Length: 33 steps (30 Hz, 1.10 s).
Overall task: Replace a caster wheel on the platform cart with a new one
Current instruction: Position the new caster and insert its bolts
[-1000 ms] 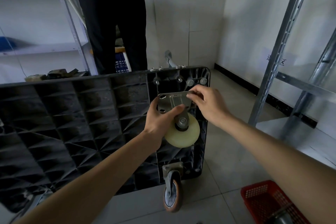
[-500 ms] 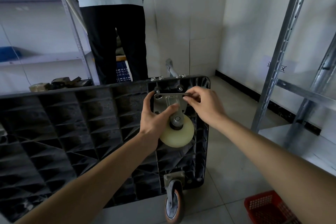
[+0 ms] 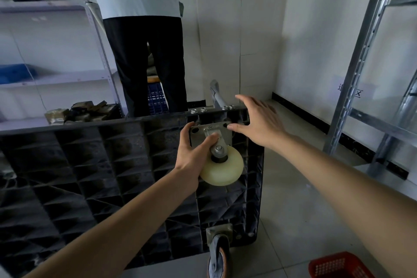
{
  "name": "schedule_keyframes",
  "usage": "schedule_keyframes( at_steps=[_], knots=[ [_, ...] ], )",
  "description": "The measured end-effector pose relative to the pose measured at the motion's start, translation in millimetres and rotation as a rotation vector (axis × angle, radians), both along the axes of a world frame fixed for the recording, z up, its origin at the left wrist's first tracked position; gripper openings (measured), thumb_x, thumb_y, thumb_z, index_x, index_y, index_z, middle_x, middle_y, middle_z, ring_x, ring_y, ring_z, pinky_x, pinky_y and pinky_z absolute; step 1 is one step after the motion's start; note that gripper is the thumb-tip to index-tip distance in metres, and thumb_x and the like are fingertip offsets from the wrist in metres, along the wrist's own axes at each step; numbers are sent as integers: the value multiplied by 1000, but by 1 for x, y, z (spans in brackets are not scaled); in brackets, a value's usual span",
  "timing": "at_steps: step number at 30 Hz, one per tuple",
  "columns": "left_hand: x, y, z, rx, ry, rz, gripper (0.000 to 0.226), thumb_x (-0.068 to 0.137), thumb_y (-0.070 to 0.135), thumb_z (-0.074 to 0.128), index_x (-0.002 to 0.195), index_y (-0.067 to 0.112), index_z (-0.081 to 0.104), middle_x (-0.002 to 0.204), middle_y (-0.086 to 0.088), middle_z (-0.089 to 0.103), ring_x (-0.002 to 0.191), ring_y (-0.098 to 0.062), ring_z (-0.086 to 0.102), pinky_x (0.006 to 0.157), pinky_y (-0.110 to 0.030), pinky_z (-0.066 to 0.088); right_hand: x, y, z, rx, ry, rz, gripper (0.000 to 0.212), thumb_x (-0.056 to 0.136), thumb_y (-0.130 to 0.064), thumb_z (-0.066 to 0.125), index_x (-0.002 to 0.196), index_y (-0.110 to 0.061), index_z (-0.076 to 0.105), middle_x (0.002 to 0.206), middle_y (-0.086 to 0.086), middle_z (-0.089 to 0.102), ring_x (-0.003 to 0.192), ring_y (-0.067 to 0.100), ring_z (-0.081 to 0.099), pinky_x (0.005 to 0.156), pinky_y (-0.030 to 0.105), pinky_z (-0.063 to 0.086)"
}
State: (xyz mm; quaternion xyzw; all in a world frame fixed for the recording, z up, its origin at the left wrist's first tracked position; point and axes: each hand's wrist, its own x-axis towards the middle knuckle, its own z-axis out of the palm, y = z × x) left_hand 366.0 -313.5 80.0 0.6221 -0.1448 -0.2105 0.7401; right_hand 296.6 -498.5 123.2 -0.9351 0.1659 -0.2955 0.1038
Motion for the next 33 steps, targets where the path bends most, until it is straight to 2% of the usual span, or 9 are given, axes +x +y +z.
schedule_keyframes(
  at_steps=[5, 10, 14, 20, 26, 33],
  knots=[
    [4, -5, 2, -7, 21, -5, 73, 79, 39, 83, 133, 64, 40, 116, 19, 56, 107, -25, 67, 88, -53, 58, 7, -7, 6, 23, 105, 49, 85, 85, -57, 71, 155, -28, 32, 157, -2, 42, 141, 22, 42, 116, 40, 33],
    [5, -7, 1, 29, 10, 2, 77, 76, 43, 85, 130, 70, 36, 133, 8, 58, 111, -25, 66, 90, -52, 58, 10, -13, 8, 24, 136, 56, 83, 84, -55, 73, 153, -31, 35, 154, -3, 46, 140, 23, 44, 115, 39, 33],
    [4, -10, -2, 47, 5, 7, 81, 72, 47, 86, 129, 73, 33, 134, 7, 58, 114, -25, 64, 94, -53, 55, 10, -13, 9, 7, 161, 70, 81, 85, -50, 73, 153, -31, 35, 155, -4, 45, 141, 22, 42, 115, 38, 29],
    [7, -15, -4, 40, -28, 49, 79, 76, 45, 84, 137, 61, 35, 135, 4, 56, 111, -23, 64, 94, -49, 56, 15, -18, 16, 52, 205, 139, 81, 87, -46, 74, 155, -32, 32, 155, -9, 44, 143, 20, 38, 115, 33, 22],
    [8, -20, -4, 68, -25, 72, 78, 71, 51, 85, 132, 64, 37, 133, 5, 59, 111, -23, 65, 96, -49, 55, 22, -21, 18, 66, 259, 170, 81, 87, -42, 74, 155, -35, 30, 157, -8, 41, 145, 22, 34, 110, 28, 18],
    [11, -23, -6, 52, -22, 64, 78, 76, 46, 84, 137, 61, 37, 134, 4, 58, 111, -22, 65, 95, -49, 55, 27, -26, 16, 72, 267, 177, 80, 86, -43, 75, 153, -38, 32, 149, -5, 52, 141, 22, 39, 107, 27, 20]
  ],
)
